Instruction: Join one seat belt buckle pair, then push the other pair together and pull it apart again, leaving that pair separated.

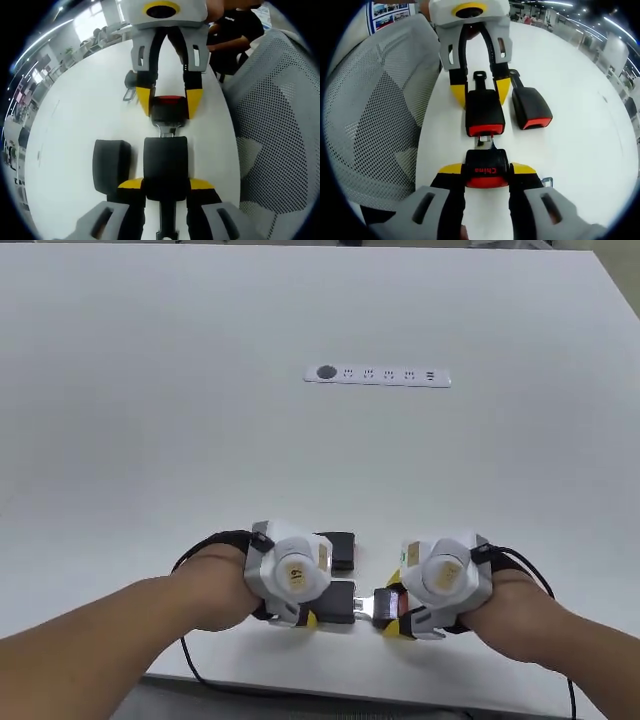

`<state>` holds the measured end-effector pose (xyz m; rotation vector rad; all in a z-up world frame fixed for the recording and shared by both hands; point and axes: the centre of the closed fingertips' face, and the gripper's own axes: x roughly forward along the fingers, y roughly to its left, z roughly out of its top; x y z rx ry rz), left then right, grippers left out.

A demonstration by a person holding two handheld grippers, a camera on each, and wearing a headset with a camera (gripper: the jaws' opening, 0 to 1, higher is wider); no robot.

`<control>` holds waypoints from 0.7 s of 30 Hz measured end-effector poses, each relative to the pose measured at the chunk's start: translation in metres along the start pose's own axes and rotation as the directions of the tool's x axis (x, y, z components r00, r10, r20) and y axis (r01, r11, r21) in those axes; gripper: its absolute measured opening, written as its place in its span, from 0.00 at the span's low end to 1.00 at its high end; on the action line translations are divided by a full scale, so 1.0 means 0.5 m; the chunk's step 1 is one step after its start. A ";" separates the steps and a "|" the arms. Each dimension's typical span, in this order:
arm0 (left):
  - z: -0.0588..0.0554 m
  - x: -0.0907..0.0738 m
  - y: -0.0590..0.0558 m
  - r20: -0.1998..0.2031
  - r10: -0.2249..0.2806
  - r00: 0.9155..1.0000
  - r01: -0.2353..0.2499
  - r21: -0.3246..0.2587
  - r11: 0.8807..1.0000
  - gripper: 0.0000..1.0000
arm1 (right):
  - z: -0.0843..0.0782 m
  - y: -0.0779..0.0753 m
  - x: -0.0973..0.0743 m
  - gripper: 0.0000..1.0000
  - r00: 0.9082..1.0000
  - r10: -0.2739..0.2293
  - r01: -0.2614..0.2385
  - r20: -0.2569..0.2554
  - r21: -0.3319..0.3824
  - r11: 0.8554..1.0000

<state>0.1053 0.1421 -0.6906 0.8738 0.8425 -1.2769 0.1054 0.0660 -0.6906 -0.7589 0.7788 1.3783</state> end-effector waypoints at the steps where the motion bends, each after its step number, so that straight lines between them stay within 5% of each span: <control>1: 0.001 0.000 -0.001 0.001 0.001 1.000 -0.001 -0.002 1.000 0.31 | 0.001 0.000 0.002 0.31 1.000 -0.002 0.002 -0.002 -0.004 1.000; 21: 0.004 0.003 0.001 -0.020 -0.003 1.000 0.003 0.014 1.000 0.31 | 0.026 0.004 0.024 0.31 1.000 -0.013 0.013 -0.002 0.003 1.000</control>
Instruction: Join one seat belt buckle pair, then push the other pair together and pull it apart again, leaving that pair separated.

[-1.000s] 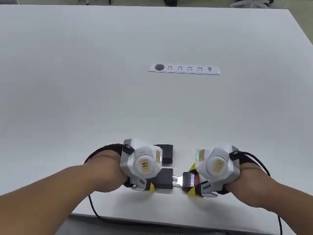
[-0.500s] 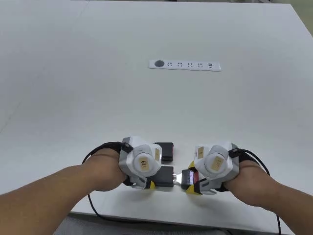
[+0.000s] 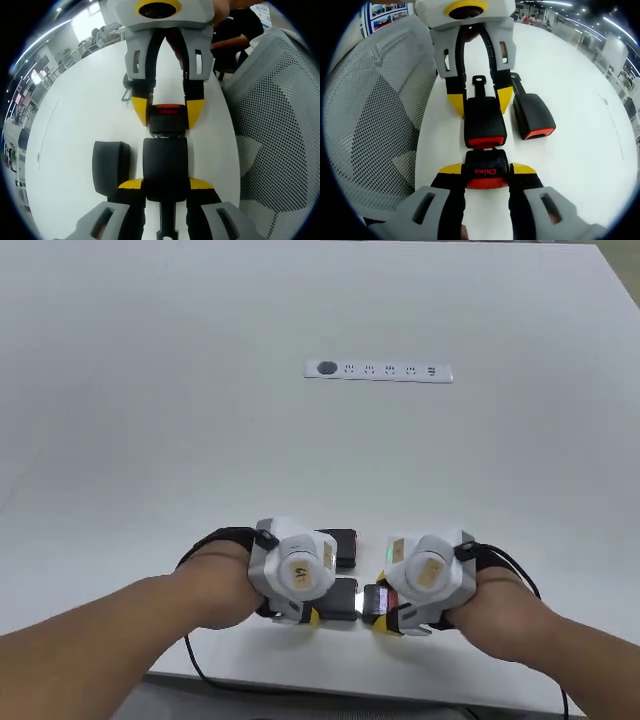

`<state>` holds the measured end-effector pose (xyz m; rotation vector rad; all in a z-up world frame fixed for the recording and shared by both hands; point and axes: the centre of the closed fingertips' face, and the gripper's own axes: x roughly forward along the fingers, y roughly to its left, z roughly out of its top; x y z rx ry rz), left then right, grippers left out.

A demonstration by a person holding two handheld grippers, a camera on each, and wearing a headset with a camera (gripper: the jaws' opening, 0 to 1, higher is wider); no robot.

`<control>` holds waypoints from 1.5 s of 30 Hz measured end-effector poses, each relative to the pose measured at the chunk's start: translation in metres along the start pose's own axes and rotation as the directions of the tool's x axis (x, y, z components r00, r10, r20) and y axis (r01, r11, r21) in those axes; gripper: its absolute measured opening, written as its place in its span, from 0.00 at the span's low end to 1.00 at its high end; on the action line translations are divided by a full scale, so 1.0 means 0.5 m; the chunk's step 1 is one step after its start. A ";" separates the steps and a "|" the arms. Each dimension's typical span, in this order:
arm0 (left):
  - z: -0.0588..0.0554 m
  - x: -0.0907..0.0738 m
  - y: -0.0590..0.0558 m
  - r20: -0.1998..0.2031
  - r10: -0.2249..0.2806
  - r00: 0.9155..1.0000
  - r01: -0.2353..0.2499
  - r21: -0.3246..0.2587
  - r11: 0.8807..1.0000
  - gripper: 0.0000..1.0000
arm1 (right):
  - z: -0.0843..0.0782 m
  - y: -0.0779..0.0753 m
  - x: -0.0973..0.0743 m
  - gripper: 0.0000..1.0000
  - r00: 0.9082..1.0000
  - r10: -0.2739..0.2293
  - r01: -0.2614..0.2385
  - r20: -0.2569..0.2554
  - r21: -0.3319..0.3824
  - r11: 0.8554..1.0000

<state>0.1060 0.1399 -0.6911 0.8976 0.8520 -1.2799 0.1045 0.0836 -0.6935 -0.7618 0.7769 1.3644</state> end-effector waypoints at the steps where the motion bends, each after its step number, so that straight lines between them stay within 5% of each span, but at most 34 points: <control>1: 0.001 0.002 0.001 -0.012 0.002 1.000 -0.002 -0.008 1.000 0.31 | -0.013 -0.002 -0.001 0.31 1.000 -0.014 0.015 -0.025 0.033 0.999; 13: -0.006 -0.003 -0.004 -0.003 0.020 1.000 -0.020 -0.006 1.000 0.31 | -0.011 0.002 0.001 0.31 0.999 -0.011 0.010 -0.032 -0.035 0.999; 33: -0.010 0.001 -0.007 -0.064 -0.015 0.998 0.011 -0.059 0.998 0.32 | -0.003 0.002 -0.002 0.33 0.999 -0.019 0.019 -0.042 0.002 1.000; 43: -0.015 -0.013 -0.006 -0.070 0.039 0.997 -0.048 -0.124 0.991 0.34 | 0.000 0.001 -0.010 0.34 0.999 -0.036 0.037 -0.040 0.027 0.999; 45: -0.022 -0.021 -0.007 -0.082 0.055 0.995 -0.062 -0.086 0.994 0.33 | -0.001 0.001 -0.015 0.34 0.998 -0.047 0.048 -0.037 0.039 0.998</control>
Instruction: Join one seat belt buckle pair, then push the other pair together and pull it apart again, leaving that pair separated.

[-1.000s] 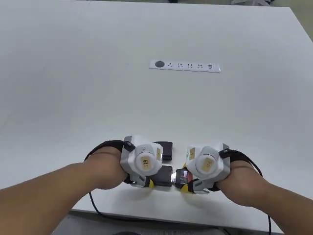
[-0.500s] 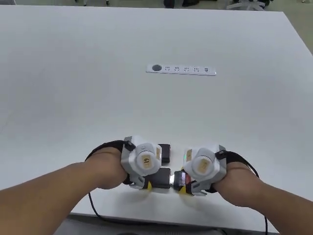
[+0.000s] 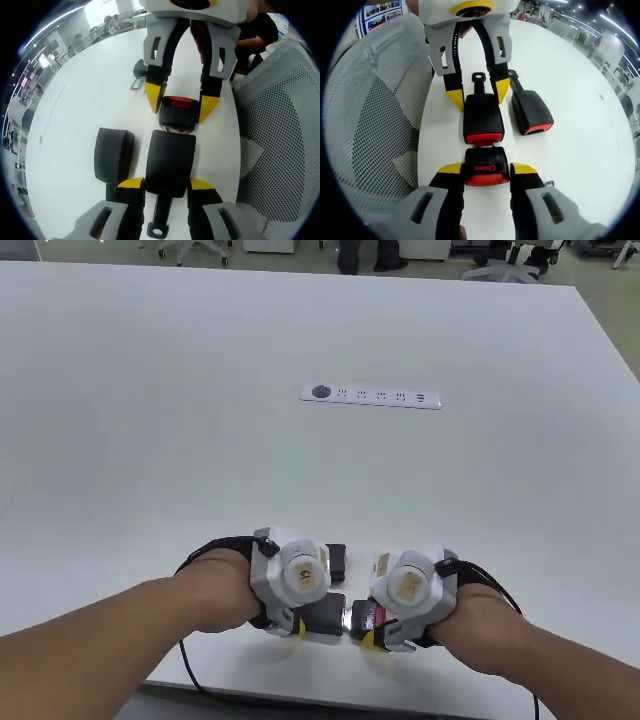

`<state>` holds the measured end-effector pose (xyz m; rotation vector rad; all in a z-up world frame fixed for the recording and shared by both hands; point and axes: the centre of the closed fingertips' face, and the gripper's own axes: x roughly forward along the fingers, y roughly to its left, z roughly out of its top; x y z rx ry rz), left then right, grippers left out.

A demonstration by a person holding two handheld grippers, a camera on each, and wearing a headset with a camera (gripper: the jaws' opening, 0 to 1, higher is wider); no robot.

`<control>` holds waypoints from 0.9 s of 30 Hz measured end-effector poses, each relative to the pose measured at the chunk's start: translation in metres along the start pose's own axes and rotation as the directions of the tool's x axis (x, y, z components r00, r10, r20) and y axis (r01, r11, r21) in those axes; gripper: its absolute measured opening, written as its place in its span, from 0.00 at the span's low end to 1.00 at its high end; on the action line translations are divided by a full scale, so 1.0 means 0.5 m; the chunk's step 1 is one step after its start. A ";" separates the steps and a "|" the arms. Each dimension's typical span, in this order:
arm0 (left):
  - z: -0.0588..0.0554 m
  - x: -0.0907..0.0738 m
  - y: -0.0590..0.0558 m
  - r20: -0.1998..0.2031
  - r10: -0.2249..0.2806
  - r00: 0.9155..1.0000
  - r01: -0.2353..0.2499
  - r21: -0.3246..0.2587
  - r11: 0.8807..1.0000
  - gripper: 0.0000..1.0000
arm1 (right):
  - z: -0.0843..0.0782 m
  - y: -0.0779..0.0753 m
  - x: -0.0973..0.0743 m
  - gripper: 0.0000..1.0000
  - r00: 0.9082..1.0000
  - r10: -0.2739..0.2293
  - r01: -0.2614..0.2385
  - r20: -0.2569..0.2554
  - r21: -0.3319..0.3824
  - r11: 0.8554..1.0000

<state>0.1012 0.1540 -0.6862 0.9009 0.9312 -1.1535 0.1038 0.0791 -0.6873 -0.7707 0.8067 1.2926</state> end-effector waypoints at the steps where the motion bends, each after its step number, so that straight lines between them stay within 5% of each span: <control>1: 0.001 -0.008 -0.001 0.013 0.003 1.000 -0.003 0.001 1.000 0.33 | 0.001 -0.002 -0.003 0.34 1.000 0.000 0.000 0.009 0.016 1.000; 13: 0.011 -0.072 0.051 0.091 0.023 0.996 -0.013 -0.101 0.995 0.37 | 0.017 -0.026 -0.071 0.34 0.996 -0.018 0.014 0.084 0.046 0.999; 27: 0.035 -0.052 0.136 0.096 0.069 0.993 -0.059 -0.109 0.992 0.38 | -0.068 -0.134 -0.113 0.35 0.992 -0.118 0.114 0.047 0.082 0.990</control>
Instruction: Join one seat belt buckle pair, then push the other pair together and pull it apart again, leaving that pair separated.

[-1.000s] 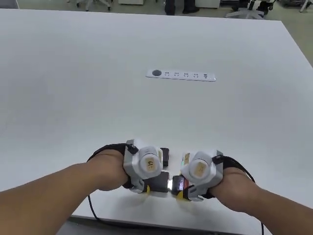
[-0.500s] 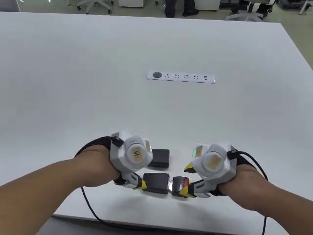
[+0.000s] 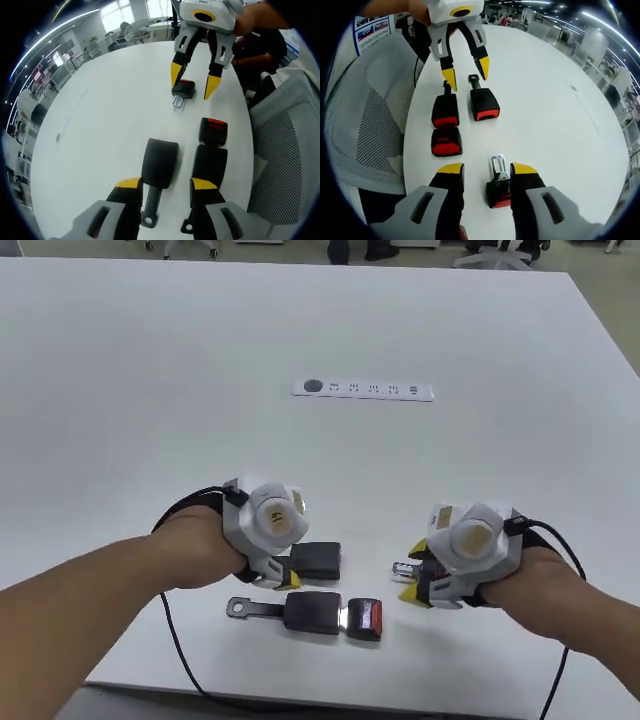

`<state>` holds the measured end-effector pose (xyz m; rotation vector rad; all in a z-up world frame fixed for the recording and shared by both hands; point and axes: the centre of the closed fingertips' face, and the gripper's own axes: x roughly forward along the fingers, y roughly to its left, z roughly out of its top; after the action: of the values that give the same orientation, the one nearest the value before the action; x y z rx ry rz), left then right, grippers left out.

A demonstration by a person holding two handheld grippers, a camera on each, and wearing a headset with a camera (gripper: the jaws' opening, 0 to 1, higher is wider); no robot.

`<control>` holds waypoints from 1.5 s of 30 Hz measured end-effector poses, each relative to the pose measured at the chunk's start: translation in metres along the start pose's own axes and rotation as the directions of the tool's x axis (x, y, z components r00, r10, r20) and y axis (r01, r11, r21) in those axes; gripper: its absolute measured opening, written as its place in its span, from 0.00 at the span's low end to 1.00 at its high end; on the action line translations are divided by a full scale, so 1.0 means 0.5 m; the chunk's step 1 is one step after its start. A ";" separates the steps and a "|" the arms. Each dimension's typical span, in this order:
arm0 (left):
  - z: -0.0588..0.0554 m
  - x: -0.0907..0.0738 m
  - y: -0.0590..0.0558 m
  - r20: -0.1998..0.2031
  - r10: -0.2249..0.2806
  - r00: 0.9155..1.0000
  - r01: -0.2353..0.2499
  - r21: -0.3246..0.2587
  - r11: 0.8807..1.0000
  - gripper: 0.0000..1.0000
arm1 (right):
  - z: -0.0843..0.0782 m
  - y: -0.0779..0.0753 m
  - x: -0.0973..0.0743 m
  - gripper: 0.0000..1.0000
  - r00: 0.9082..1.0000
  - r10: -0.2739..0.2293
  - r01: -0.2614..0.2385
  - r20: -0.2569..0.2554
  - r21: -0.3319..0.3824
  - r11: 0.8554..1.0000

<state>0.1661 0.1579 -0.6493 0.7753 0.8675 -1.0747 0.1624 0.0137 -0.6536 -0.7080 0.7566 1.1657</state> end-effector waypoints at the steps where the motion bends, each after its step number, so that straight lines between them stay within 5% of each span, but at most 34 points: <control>1: 0.003 0.002 -0.001 -0.004 0.003 1.000 -0.003 0.007 1.000 0.39 | -0.008 -0.009 -0.003 0.35 1.000 -0.006 0.006 -0.006 0.001 1.000; 10: -0.004 0.031 0.031 -0.031 -0.004 0.999 0.005 0.033 0.999 0.43 | -0.073 -0.044 -0.002 0.36 0.997 -0.013 0.013 -0.077 -0.009 1.000; 17: -0.002 0.048 0.030 -0.062 -0.027 0.998 0.032 0.087 0.996 0.41 | -0.097 -0.042 0.019 0.36 0.995 0.014 -0.013 -0.102 0.003 1.000; 27: -0.020 0.087 0.021 -0.095 -0.075 0.993 0.088 0.131 0.988 0.33 | -0.099 -0.036 0.020 0.33 0.993 0.051 -0.052 -0.109 -0.008 0.999; 37: -0.024 0.086 0.017 -0.102 -0.085 0.991 0.102 0.174 0.979 0.32 | -0.100 -0.035 0.024 0.33 0.992 0.058 -0.060 -0.116 -0.010 0.998; 45: -0.021 0.084 0.014 -0.147 -0.087 0.985 0.121 0.243 0.962 0.31 | -0.061 -0.030 0.050 0.33 0.993 0.060 -0.064 -0.105 -0.033 0.997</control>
<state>0.1801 0.1521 -0.6903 1.0332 0.9042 -1.2532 0.1774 -0.0017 -0.6898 -0.7847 0.8513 1.2090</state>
